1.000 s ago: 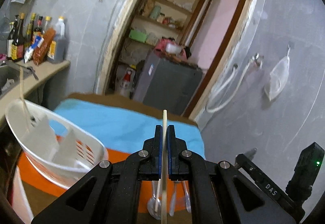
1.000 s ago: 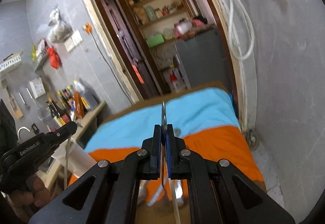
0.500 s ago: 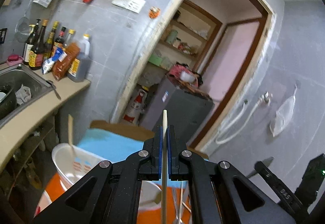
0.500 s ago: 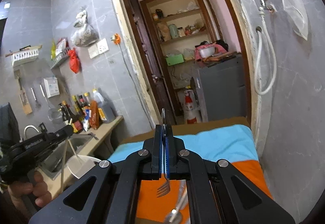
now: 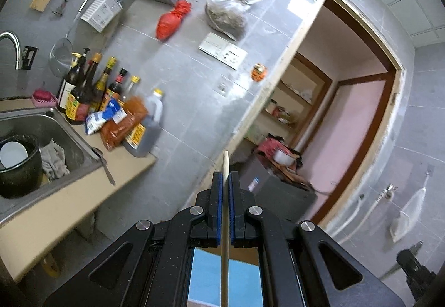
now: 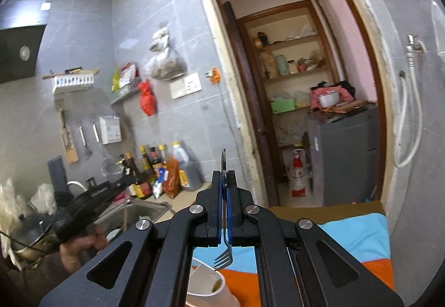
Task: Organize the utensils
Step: 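Lift the chopstick and fork and carry them over the white holder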
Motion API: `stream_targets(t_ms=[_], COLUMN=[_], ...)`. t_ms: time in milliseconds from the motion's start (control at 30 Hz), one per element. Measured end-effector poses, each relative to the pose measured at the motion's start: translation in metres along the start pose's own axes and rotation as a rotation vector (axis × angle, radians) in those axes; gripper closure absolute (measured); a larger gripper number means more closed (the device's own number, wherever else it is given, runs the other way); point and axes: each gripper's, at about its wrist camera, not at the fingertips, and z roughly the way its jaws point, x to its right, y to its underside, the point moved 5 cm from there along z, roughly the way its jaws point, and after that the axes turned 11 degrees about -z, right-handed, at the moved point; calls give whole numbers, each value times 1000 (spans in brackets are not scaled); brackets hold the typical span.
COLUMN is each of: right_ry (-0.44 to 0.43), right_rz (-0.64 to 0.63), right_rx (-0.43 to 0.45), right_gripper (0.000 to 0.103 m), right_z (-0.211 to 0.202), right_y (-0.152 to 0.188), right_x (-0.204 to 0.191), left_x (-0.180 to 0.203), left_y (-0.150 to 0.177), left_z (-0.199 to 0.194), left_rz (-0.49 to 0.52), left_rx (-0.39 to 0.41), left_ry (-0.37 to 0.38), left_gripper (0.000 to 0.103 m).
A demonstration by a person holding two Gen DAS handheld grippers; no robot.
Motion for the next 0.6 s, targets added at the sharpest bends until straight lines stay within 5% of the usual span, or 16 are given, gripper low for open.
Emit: stream_targets(t_ms=[600], right_ry=[-49], right_rz=[-145], right_rx=[-195], right_gripper=[102], right_z=[69], right_y=[74], right_x=[-46], left_x=[-35], left_y=[38], left_z=[26], left_rz=[59], left_rx=[48], left_ry=[-60], left_gripper=[101])
